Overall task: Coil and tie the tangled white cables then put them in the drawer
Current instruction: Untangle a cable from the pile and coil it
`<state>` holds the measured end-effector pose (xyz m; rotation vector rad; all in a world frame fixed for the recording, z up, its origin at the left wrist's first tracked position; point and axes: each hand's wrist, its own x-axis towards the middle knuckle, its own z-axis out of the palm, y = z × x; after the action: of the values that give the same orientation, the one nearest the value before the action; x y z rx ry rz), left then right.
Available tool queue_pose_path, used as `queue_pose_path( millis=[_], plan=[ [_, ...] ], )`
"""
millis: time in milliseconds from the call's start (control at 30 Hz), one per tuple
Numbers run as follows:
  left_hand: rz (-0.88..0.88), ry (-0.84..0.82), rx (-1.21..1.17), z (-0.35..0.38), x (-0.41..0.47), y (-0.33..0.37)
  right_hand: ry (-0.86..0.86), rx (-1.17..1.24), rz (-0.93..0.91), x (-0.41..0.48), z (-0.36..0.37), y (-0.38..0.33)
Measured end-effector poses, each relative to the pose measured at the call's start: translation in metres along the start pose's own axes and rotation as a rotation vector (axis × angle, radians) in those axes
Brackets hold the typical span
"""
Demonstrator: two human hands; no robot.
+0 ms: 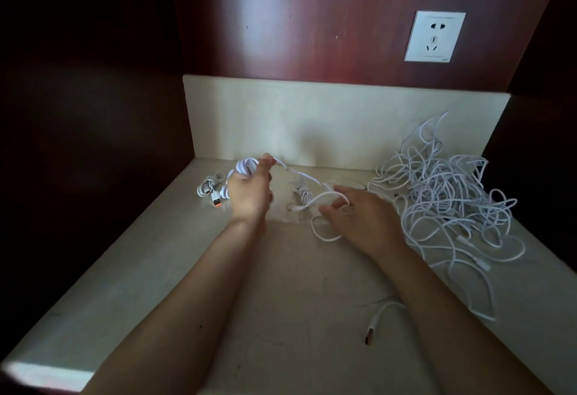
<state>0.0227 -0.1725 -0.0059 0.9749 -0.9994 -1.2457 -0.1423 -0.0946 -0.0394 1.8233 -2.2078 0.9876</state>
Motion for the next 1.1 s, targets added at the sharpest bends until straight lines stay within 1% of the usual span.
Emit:
queue_pose_path(
  millis=[67, 133, 233, 300, 367, 500, 600, 633, 700, 767, 833, 967, 1100],
  plan=[
    [0.033, -0.069, 0.092, 0.000, 0.001, 0.000, 0.037, 0.056, 0.046, -0.001, -0.002, -0.004],
    [0.036, -0.133, 0.170, -0.002, 0.002, 0.000, 0.102, 0.070, 0.034, -0.007, -0.008, -0.011],
    [0.037, -0.218, 0.249, 0.001, -0.004, -0.002, 0.288, 0.187, -0.074, -0.008, -0.012, -0.023],
    [0.059, -0.260, 0.270, 0.004, -0.010, -0.003, 0.349, 0.325, -0.147, -0.009, -0.007, -0.031],
    [0.058, -0.326, 0.240, 0.005, -0.014, -0.003, 0.305, 0.438, -0.169, -0.011, 0.002, -0.037],
    [-0.016, -0.419, 0.107, 0.007, -0.017, -0.002, 0.090, 0.609, -0.090, -0.015, 0.018, -0.040],
    [-0.066, -0.453, 0.070, 0.007, -0.017, -0.002, 0.034, 0.792, -0.010, -0.012, 0.018, -0.039],
    [-0.076, -0.437, 0.067, 0.006, -0.014, -0.003, 0.030, 0.841, 0.010, -0.011, 0.016, -0.040],
    [-0.098, -0.354, 0.052, 0.003, -0.005, -0.006, 0.012, 0.874, 0.018, -0.010, 0.011, -0.043],
    [-0.129, -0.269, -0.005, 0.000, 0.004, -0.009, -0.048, 0.874, 0.041, -0.009, 0.007, -0.044],
    [-0.142, -0.212, -0.037, -0.003, 0.009, -0.012, -0.094, 0.926, 0.093, -0.007, 0.006, -0.041],
    [-0.126, -0.156, 0.011, -0.005, 0.011, -0.015, -0.033, 1.146, 0.292, -0.003, -0.001, -0.036],
    [-0.157, -0.030, -0.027, -0.005, 0.012, -0.011, 0.018, 1.287, 0.403, -0.001, -0.006, -0.034]
  ],
)
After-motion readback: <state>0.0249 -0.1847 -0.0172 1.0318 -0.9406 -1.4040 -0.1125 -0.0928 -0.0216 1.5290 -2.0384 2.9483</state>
